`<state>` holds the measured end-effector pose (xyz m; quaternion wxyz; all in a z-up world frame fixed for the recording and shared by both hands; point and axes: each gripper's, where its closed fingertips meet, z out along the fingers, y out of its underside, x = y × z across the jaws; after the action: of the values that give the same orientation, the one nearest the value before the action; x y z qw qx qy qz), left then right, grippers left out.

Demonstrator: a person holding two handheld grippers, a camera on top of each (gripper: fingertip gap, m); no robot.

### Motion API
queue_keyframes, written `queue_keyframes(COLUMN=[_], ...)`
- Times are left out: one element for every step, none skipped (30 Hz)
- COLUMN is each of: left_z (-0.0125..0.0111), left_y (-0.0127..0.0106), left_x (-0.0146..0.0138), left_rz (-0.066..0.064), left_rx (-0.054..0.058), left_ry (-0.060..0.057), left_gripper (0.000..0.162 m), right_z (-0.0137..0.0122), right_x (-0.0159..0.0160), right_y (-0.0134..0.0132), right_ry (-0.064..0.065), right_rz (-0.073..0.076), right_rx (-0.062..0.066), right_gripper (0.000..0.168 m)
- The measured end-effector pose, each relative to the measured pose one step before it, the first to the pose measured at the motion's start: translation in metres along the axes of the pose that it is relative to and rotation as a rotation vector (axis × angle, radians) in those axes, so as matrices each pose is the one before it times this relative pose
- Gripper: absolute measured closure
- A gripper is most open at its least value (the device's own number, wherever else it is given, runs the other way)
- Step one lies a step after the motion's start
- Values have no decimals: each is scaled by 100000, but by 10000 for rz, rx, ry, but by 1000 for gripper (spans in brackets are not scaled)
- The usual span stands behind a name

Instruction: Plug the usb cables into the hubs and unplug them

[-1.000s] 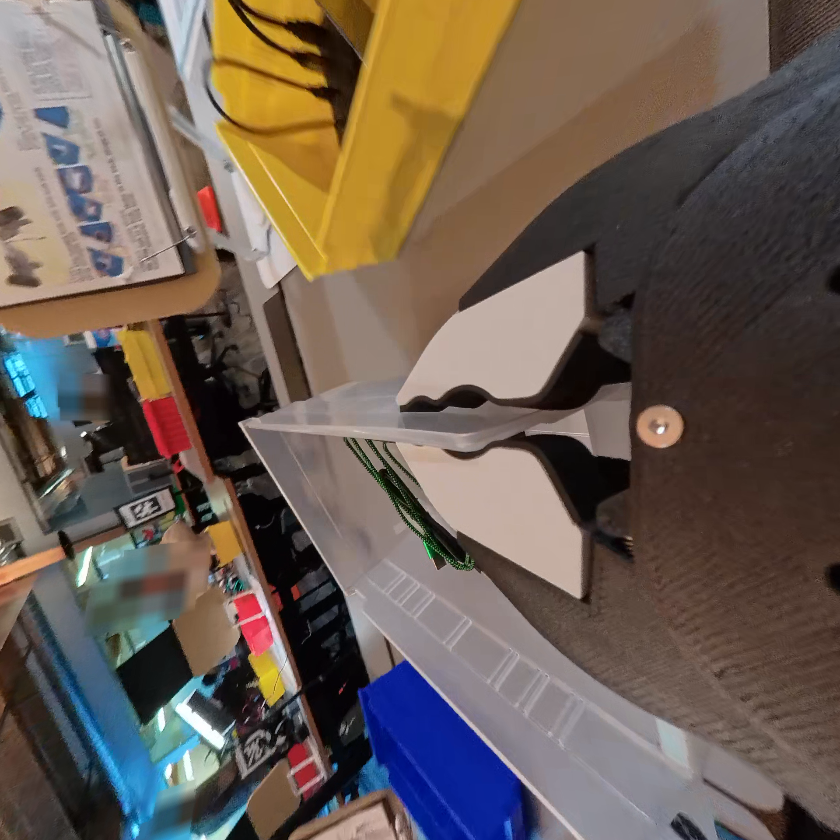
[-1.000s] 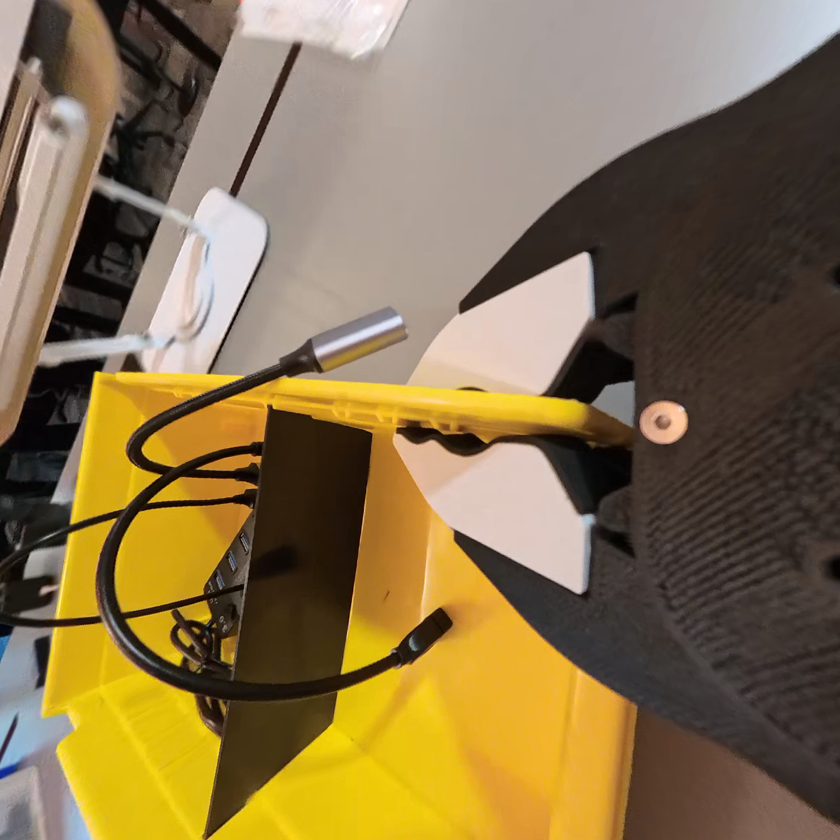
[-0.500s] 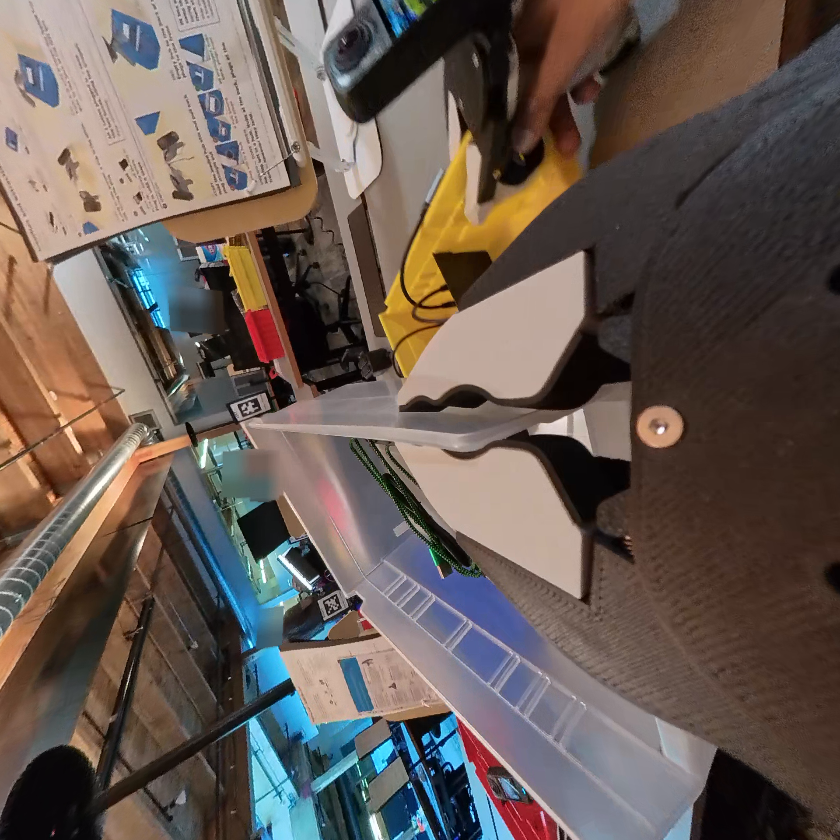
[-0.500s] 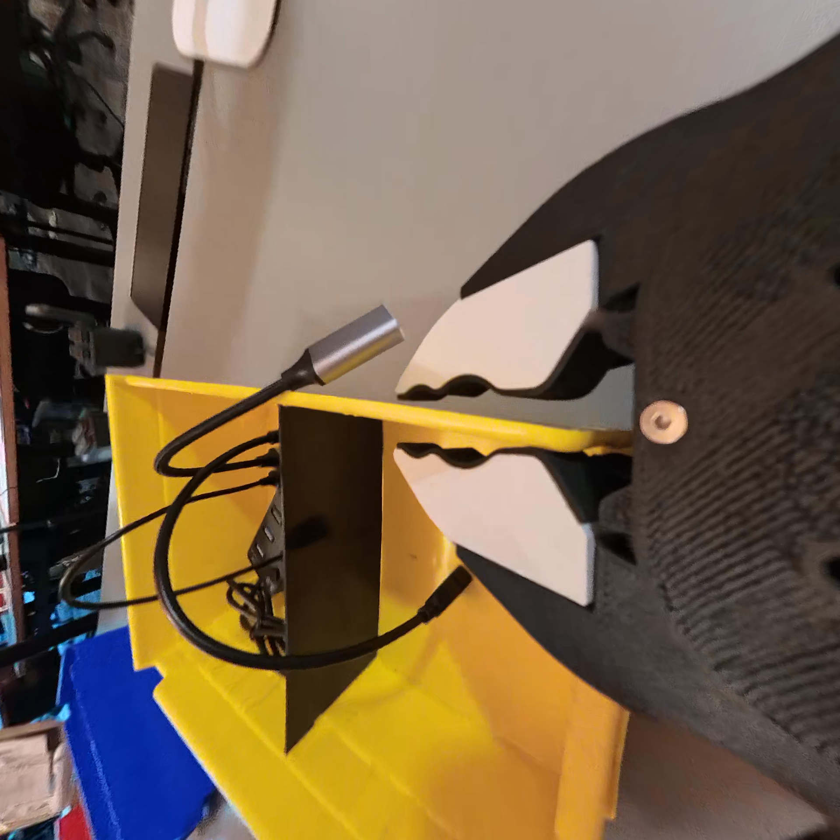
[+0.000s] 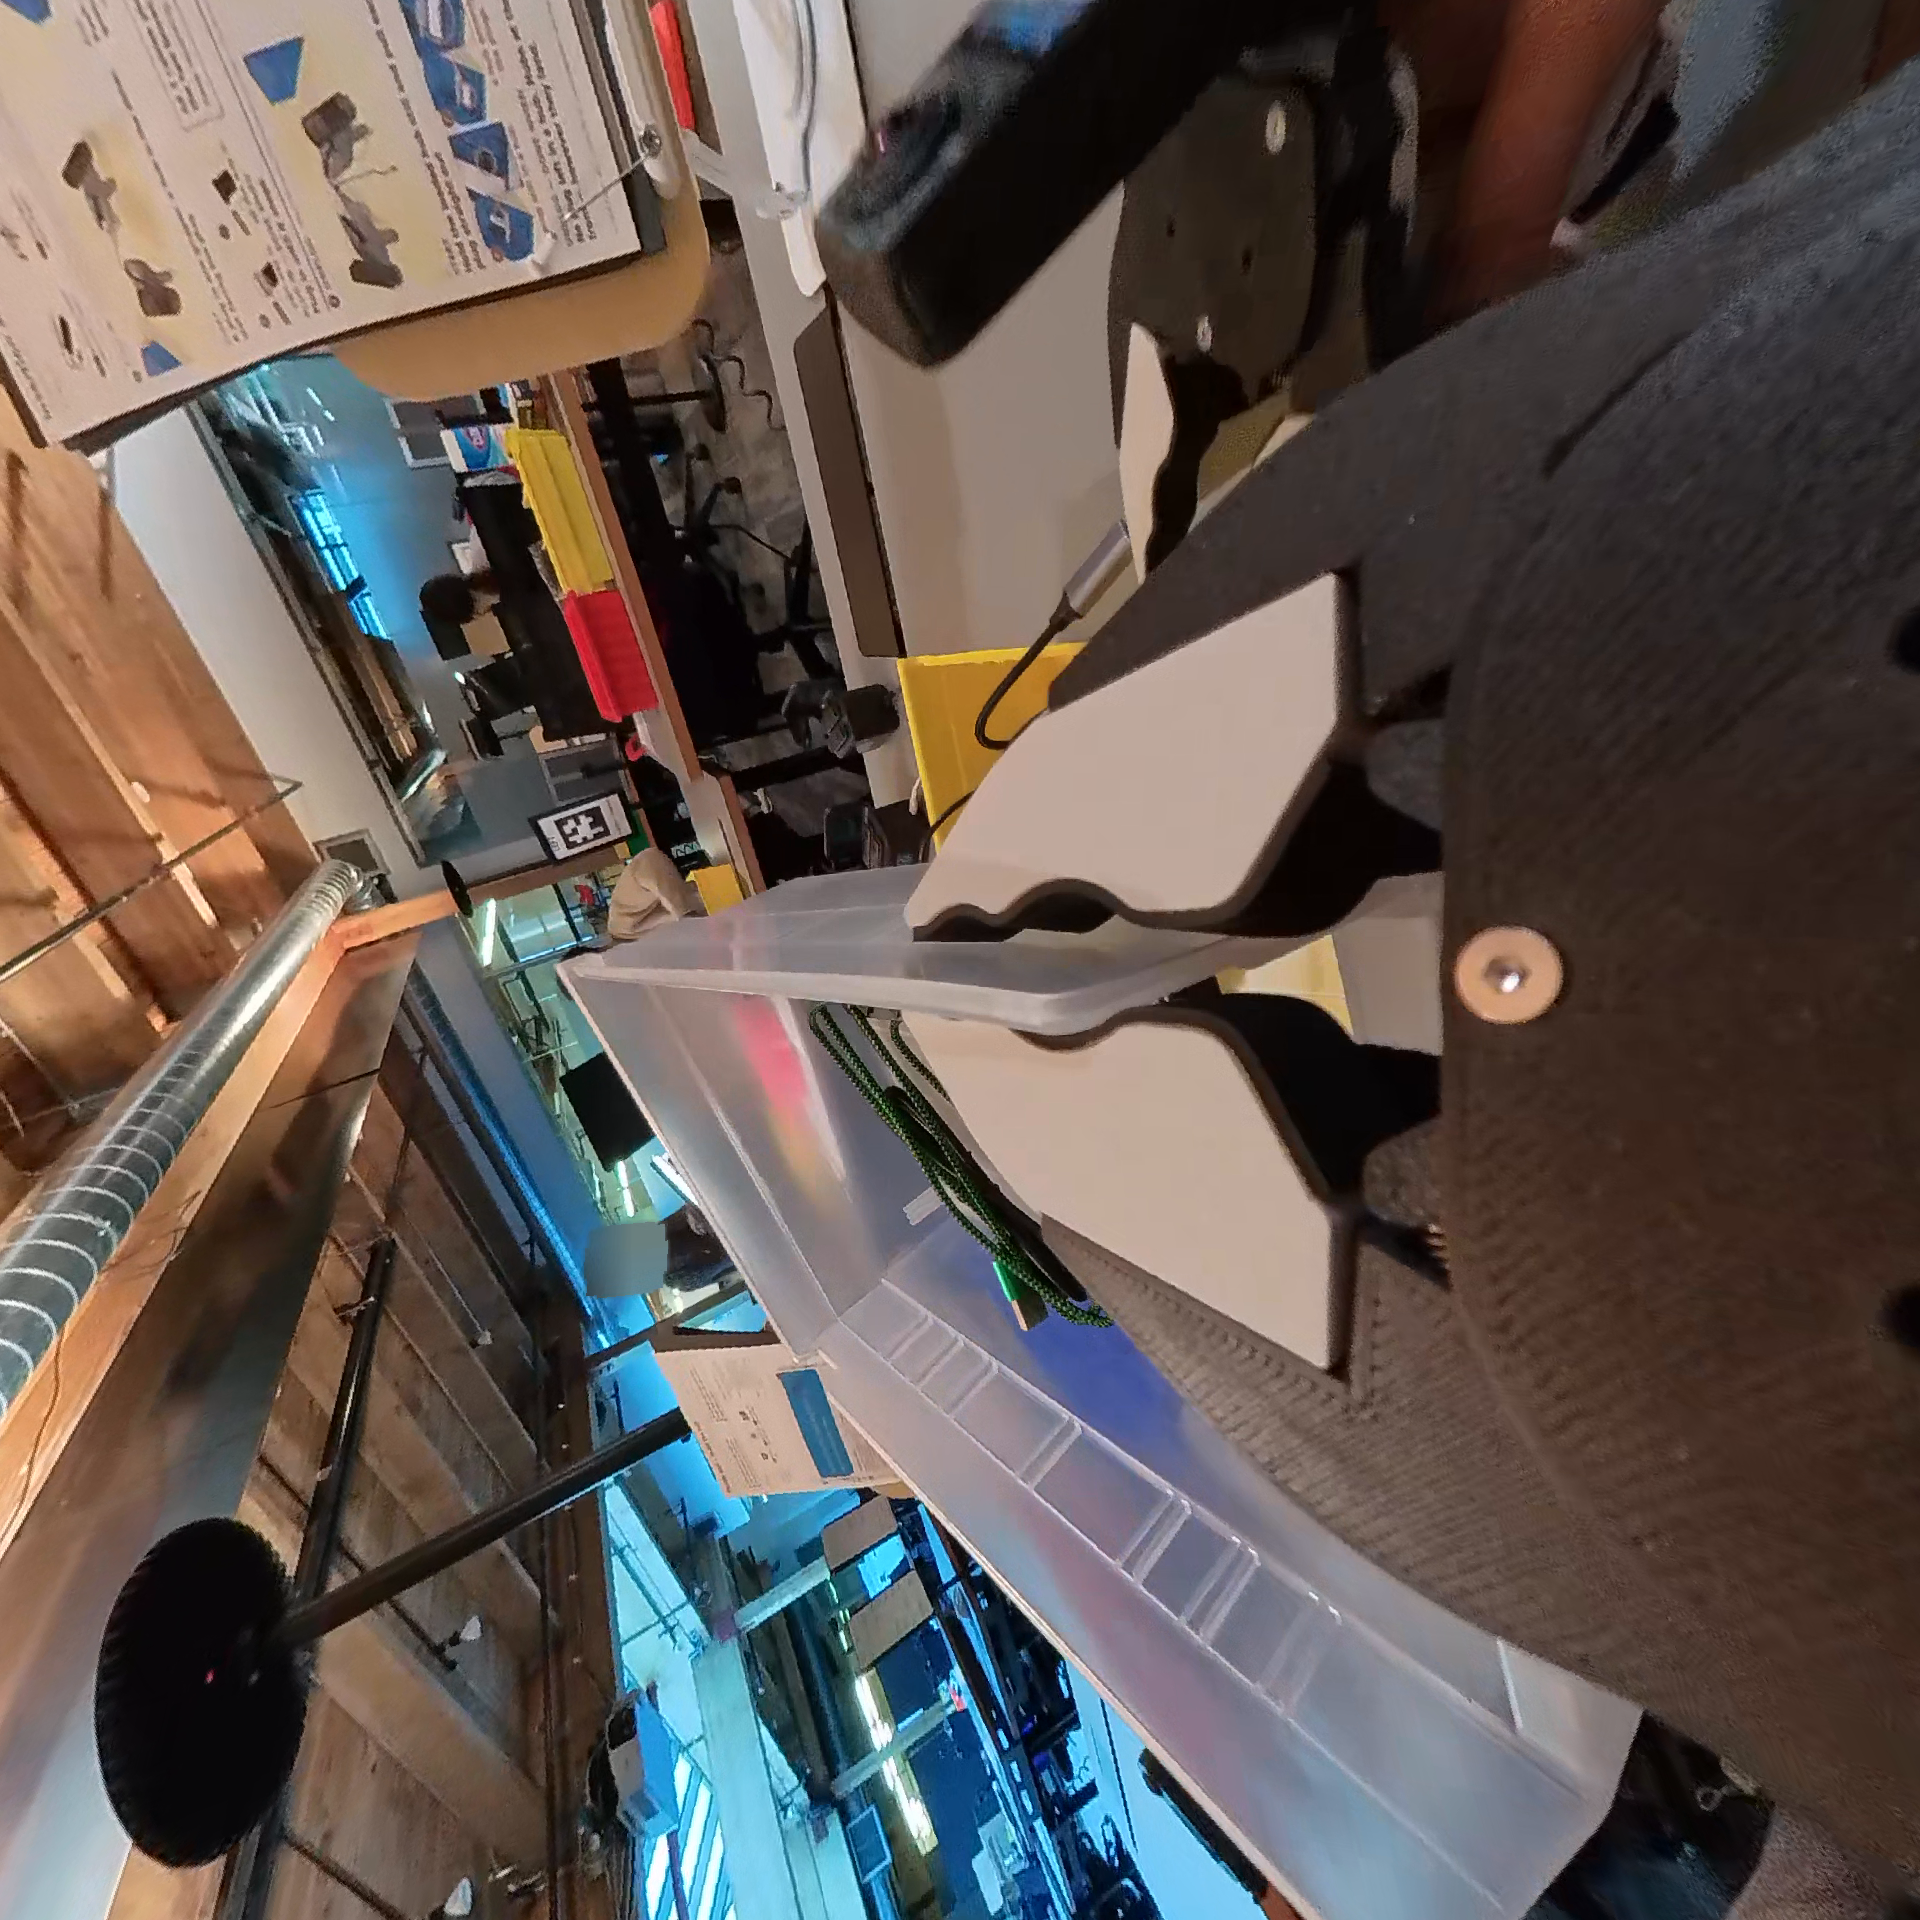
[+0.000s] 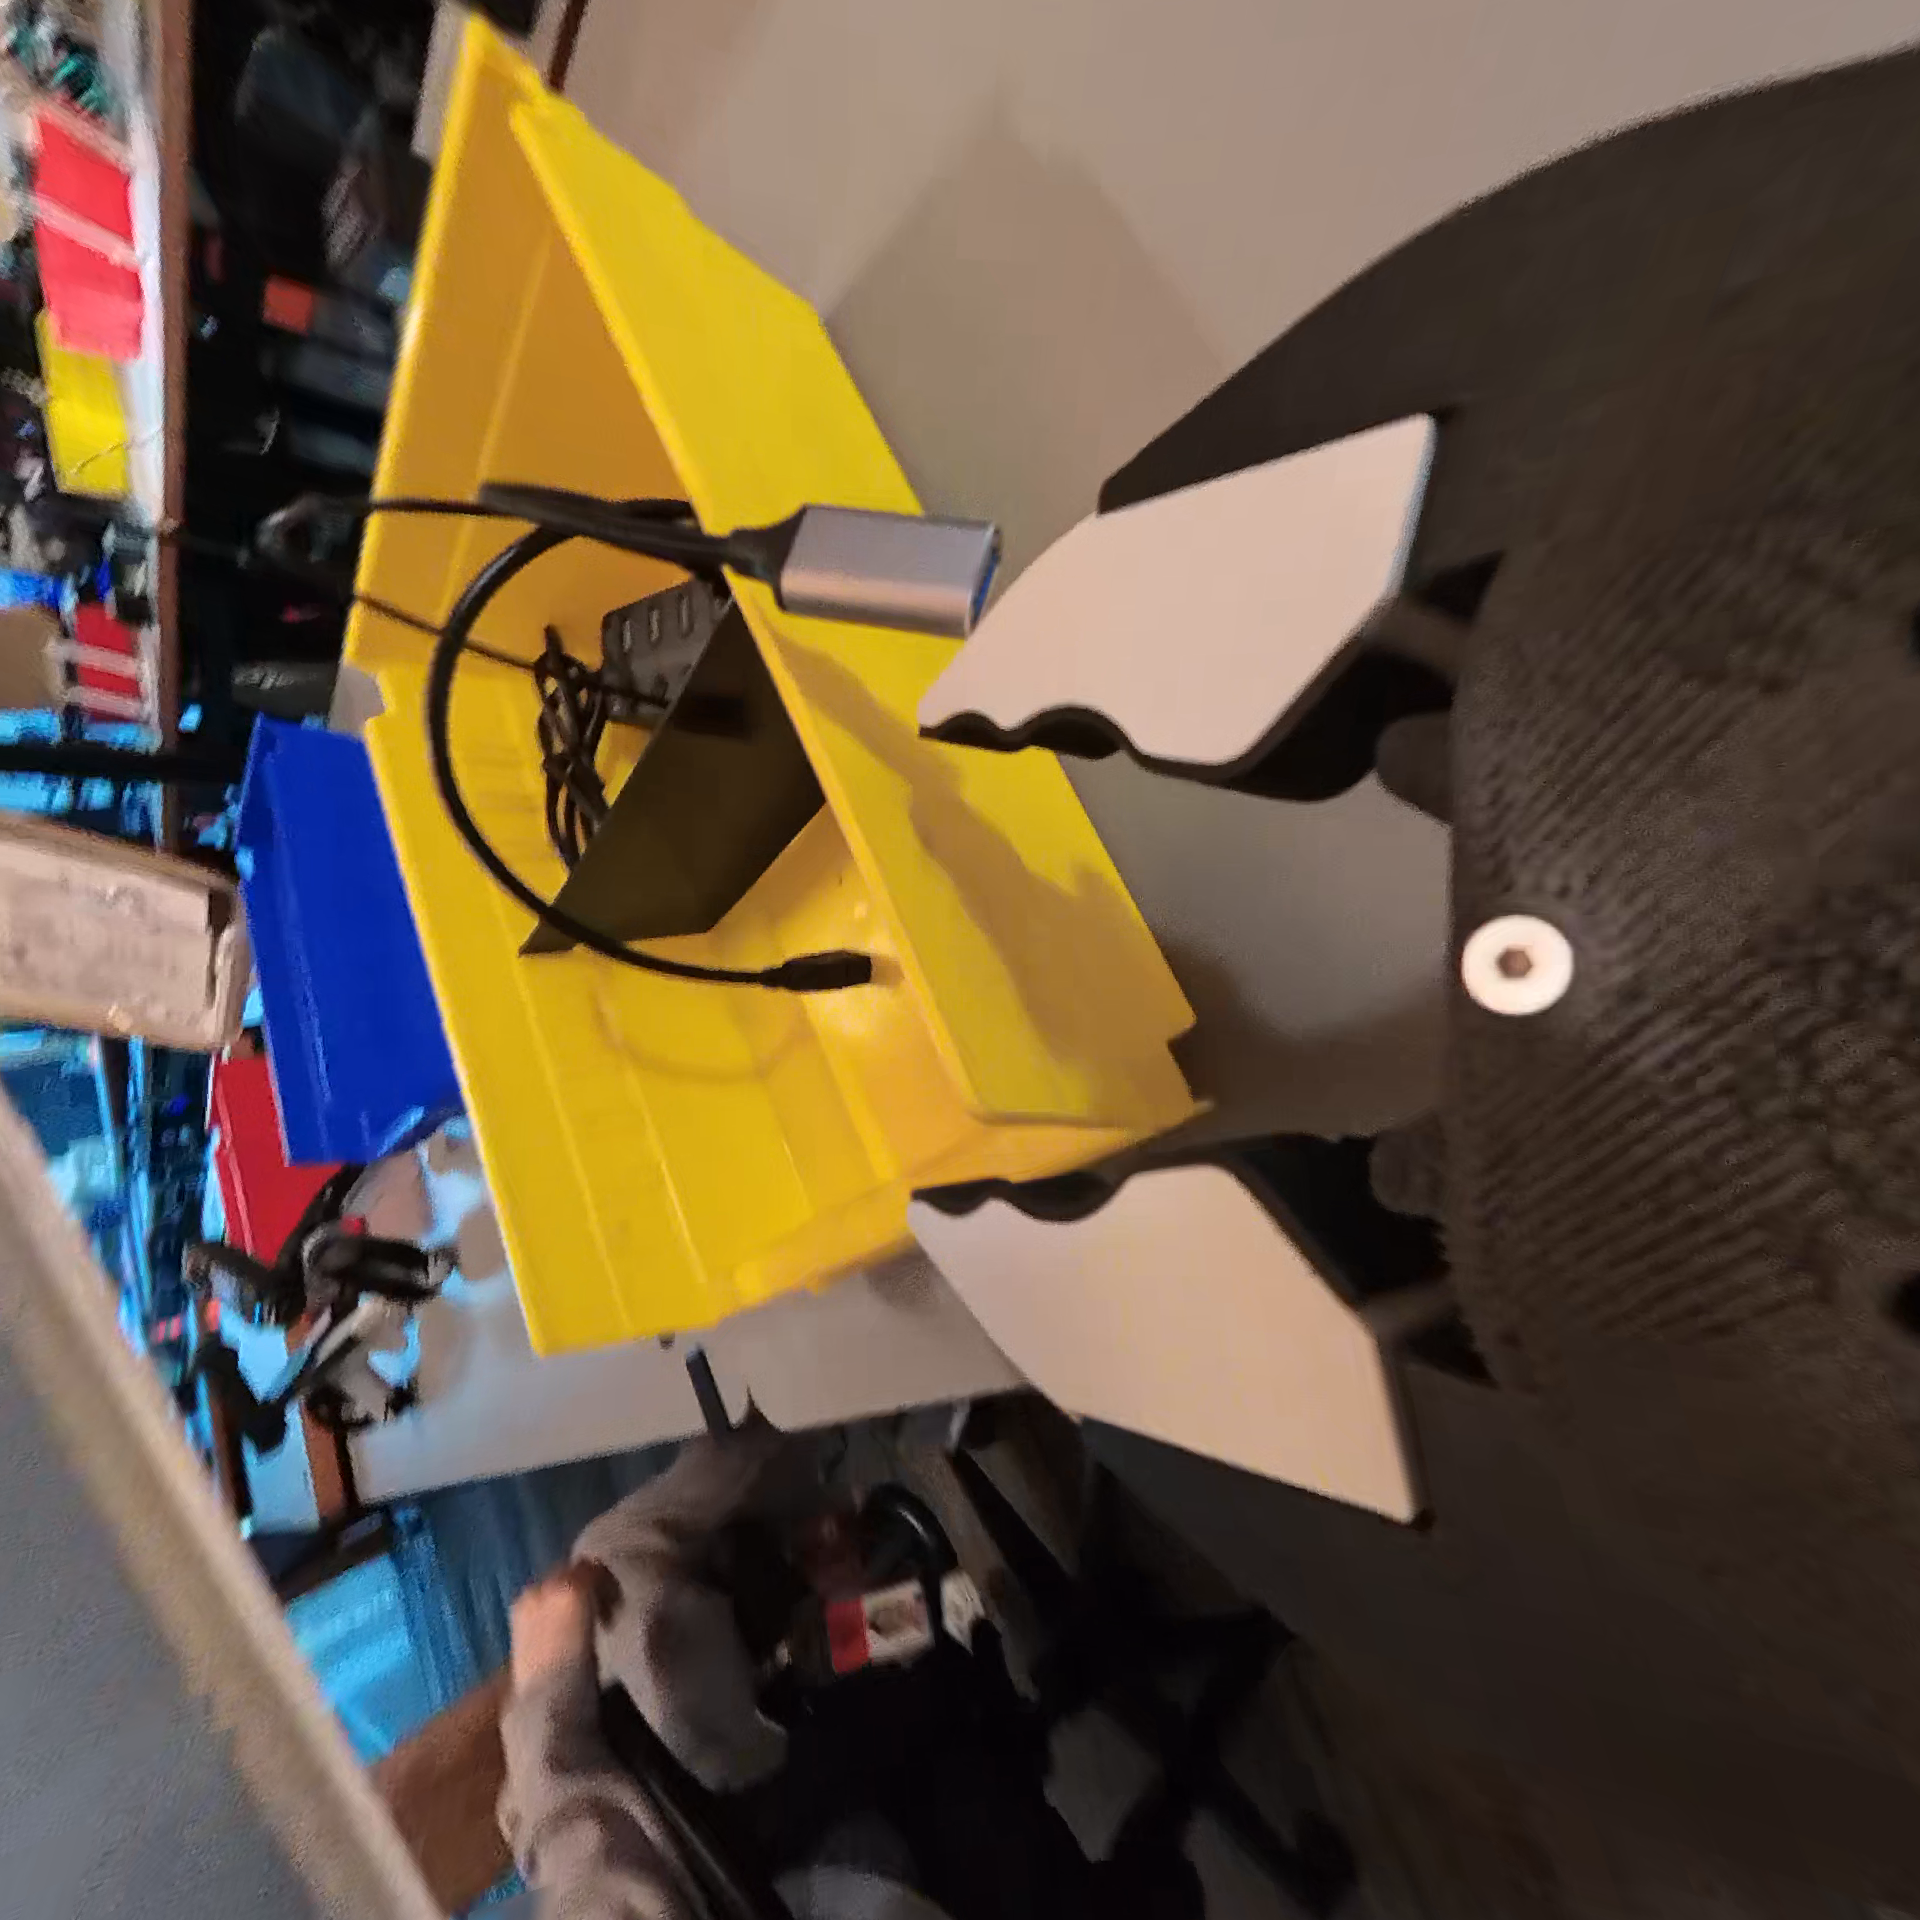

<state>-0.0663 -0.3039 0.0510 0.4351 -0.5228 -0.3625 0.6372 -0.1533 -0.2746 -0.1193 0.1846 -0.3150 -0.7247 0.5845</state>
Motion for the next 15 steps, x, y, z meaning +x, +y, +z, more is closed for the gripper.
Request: queue_keyframes(left_z=[40,12,-12,-35,-16,-1,11,36,78,139,205,285,331,396,455], left_y=[-76,-142,-242,-344,-439,-469,-450,-454,-488,-494,-504,-518,-520,-527,-564], left_x=[218,340,436,541,630,729,805,880,947,1045,1180,1330,1476,1617,1716], left_rz=[3,36,61,40,-1,-22,-47,-87,-126,-134,-134,-115,-58,-39,-4], left_rx=[61,53,54,68,103,153,190,188,171,145,129,131,125,105,112], left_ry=[45,80,114,150,193,235,271,291,298,314,336,353,383,428,441], left_gripper=[155,155,155,156,156,156,156,156,156,156,156,156,156,156,156], right_z=[-914,-1122,-1402,-1651,-1887,-2087,-2264,-2384,-2444,-2464,-2465,-2430,-2356,-2263,-2167], right_x=[-337,-54,216,402,508,452,172,-139,-119,205,537,727,923,1158,1263], right_y=[-225,-166,-103,2,188,471,750,970,1138,1219,1250,1261,1232,1252,1259], right_ry=[-353,-222,-129,-112,-136,-259,-501,-652,-507,-150,128,290,456,622,681], right_rz=[-272,-285,-307,-282,-243,-221,-194,-81,92,198,192,148,94,83,125], right_rx=[59,8,-7,-30,-68,-161,-237,-263,-263,-227,-163,-113,-69,-51,-53], right_gripper=[84,82,82,81,81,81,79,77,76,77,80,83,82,84,86])
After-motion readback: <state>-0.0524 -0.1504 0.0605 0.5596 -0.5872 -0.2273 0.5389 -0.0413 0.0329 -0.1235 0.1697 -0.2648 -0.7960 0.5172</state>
